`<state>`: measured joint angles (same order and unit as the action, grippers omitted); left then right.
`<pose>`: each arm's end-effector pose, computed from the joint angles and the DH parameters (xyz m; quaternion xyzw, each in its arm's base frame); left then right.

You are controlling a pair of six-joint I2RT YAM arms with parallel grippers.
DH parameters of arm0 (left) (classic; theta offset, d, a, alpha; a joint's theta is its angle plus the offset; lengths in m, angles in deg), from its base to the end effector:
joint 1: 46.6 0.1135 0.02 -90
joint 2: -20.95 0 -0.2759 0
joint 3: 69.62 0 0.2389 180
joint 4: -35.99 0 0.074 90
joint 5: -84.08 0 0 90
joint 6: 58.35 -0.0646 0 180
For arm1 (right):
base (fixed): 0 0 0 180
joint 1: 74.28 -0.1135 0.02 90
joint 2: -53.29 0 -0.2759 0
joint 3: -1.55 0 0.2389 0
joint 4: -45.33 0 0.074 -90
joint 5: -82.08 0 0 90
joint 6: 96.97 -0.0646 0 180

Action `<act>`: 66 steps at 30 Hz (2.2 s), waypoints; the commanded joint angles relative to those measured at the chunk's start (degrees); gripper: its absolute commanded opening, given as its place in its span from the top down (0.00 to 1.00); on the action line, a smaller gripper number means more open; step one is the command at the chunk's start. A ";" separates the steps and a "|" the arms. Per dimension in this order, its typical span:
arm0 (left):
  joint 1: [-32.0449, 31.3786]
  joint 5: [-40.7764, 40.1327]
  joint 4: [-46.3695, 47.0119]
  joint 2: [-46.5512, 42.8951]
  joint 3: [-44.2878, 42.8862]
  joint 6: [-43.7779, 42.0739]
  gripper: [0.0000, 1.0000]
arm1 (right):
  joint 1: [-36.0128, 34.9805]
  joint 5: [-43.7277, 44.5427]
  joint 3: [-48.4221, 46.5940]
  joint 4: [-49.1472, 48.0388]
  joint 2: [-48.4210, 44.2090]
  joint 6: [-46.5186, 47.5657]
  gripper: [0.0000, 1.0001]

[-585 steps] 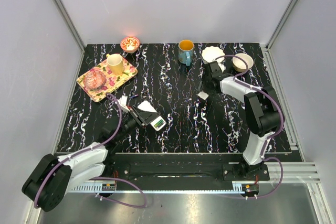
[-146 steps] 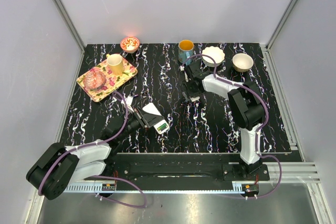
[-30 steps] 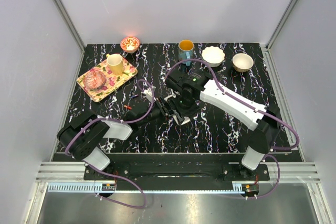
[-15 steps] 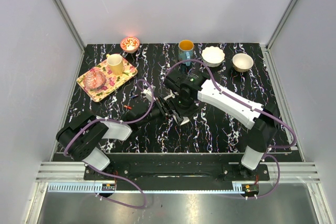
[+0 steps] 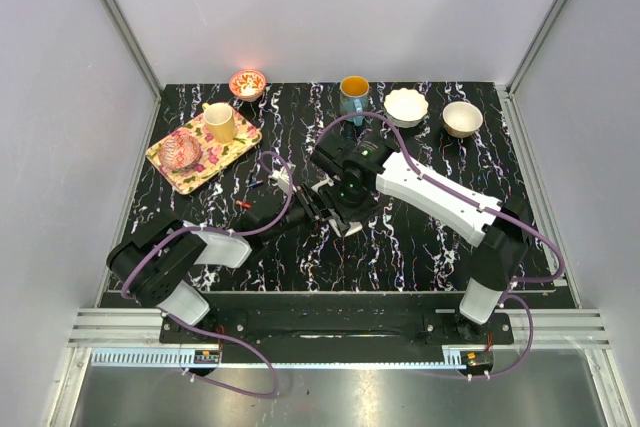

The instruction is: Load the batteries into the remote control

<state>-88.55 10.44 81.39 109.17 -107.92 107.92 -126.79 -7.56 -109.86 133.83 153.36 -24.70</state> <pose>0.2116 -0.2146 0.1958 -0.1222 0.7231 -0.6301 0.2552 0.2032 0.2642 0.2970 -0.2967 0.9484 0.0618 0.0933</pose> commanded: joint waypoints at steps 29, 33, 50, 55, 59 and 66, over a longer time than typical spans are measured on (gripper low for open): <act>-0.23 0.34 9.75 1.34 0.46 3.36 1.00 | -0.22 2.01 -3.34 0.31 -3.22 -0.54 1.00; -0.06 0.34 8.97 0.90 0.28 2.83 1.00 | -0.31 2.54 -3.60 0.75 -3.48 -0.28 1.00; -0.06 0.52 8.61 0.28 0.19 2.66 1.00 | -0.31 1.84 -3.16 -1.00 -2.51 -0.02 1.00; -0.06 0.43 8.61 0.10 0.02 2.74 1.00 | -0.31 0.96 -3.07 -1.00 -2.07 -0.19 1.00; -0.06 0.43 8.61 -0.16 0.02 2.83 1.00 | -0.22 0.78 -2.37 -1.00 -2.16 -0.28 1.00; -0.06 0.16 8.35 -0.69 0.10 2.48 1.00 | -0.31 0.43 -0.88 -1.36 -2.25 -0.46 1.00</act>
<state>-88.55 10.50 84.58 110.37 -107.63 110.02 -126.79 -6.10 -111.15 133.32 152.58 -24.83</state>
